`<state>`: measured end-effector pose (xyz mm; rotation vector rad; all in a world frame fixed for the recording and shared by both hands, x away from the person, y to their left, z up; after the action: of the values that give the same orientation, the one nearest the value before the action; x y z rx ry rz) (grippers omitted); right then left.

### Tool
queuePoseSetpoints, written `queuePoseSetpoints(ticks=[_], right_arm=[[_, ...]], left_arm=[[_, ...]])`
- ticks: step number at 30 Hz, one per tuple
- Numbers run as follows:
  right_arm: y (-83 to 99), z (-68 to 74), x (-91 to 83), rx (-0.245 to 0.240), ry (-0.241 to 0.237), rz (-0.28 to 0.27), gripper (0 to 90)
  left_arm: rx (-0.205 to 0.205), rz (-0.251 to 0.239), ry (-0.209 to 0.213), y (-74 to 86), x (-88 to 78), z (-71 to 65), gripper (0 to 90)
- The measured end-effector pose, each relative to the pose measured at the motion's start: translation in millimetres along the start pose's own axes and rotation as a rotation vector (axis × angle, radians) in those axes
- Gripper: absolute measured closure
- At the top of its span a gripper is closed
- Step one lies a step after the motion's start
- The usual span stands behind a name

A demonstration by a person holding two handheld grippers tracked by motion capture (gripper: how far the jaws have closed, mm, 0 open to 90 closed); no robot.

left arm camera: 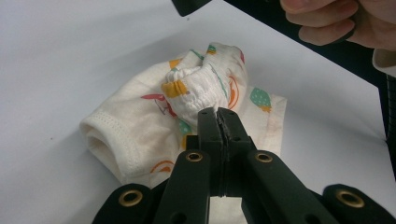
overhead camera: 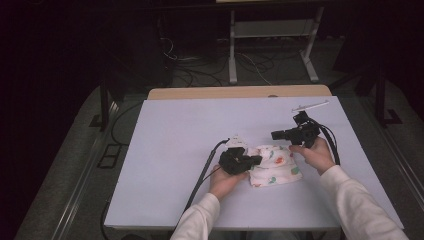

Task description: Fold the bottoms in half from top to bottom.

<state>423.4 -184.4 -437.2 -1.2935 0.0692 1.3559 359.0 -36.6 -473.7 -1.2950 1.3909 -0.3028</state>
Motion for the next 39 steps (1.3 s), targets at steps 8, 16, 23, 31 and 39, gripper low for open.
queuePoseSetpoints(ticks=[8,16,23,31,39], right_arm=[[2.6,-10.0,16.9,0.027,0.013,0.037,88.5],[8.4,-11.0,28.4,0.030,-0.004,0.084,88.6],[12.0,-9.8,38.1,0.033,-0.014,0.148,88.6],[17.5,-12.8,44.6,0.073,-0.035,0.221,88.6],[19.7,-9.6,36.2,0.073,-0.057,0.248,88.7]], left_arm=[[-0.002,-0.002,0.000,-0.1,0.0,0.2,88.3],[0.000,-0.005,-0.004,-0.1,1.0,0.3,88.3],[0.004,-0.002,-0.004,0.3,1.5,0.0,88.3],[0.008,0.010,0.001,2.0,3.2,-0.6,88.2],[-0.004,0.027,0.011,4.0,5.6,-2.7,76.2]])
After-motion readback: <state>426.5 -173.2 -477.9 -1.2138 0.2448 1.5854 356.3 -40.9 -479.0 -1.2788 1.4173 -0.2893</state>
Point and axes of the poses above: each handheld gripper's, and its own axes: x roughly forward along the jaws, y roughly out of its underside, z roughly to its left, the point moved 7 cm from there along x, roughly forward along the jaws, and after that the axes turned 4 degrees about z, right-handed, at the moved point
